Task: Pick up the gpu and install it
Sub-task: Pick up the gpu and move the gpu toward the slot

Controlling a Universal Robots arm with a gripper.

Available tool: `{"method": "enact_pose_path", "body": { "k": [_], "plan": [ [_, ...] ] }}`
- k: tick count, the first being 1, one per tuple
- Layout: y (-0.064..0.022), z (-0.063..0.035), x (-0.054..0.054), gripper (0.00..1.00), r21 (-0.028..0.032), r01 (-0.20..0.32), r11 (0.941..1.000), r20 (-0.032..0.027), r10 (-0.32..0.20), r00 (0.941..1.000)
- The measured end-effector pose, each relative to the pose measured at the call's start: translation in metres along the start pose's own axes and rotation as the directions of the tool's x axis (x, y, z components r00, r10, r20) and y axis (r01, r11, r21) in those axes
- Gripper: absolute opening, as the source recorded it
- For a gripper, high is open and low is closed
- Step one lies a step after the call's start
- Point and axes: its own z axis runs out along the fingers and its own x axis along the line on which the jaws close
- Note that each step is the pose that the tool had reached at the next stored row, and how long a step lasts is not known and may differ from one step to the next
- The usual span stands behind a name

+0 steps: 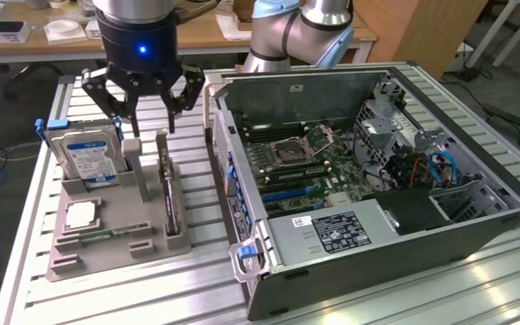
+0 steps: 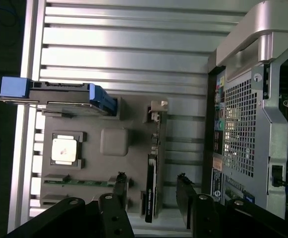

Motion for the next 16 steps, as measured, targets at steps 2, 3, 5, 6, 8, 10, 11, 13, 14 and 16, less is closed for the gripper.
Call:
{"method": "enact_pose_path", "body": {
  "k": [2, 3, 5, 6, 8, 10, 11, 13, 14, 16],
  "plan": [
    [-0.0010, 0.0007, 0.0000, 0.53, -0.0026, 0.001, 1.0000, -0.0002, -0.001, 1.0000],
    [-0.0015, 0.0010, 0.0001, 0.53, -0.0040, 0.002, 1.0000, -0.0003, -0.002, 1.0000],
    [-0.0025, 0.0018, 0.0001, 0.53, -0.0069, 0.003, 1.0000, -0.0004, -0.003, 1.0000],
    [-0.0029, 0.0021, 0.0002, 0.53, -0.0082, 0.004, 1.0000, -0.0006, -0.004, 1.0000],
    [-0.0039, 0.0028, 0.0002, 0.53, -0.0108, 0.005, 0.9999, -0.0007, -0.005, 1.0000],
    [-0.0049, 0.0035, 0.0002, 0.53, -0.0132, 0.007, 0.9999, -0.0009, -0.007, 1.0000],
    [-0.0053, 0.0038, 0.0002, 0.53, -0.0144, 0.007, 0.9999, -0.0009, -0.008, 1.0000],
    [-0.0063, 0.0045, 0.0003, 0.53, -0.0170, 0.009, 0.9998, -0.0011, -0.009, 1.0000],
    [-0.0069, 0.0048, 0.0003, 0.53, -0.0183, 0.010, 0.9998, -0.0012, -0.010, 1.0000],
    [-0.0079, 0.0054, 0.0003, 0.53, -0.0205, 0.011, 0.9997, -0.0014, -0.011, 0.9999]
  ]
}}
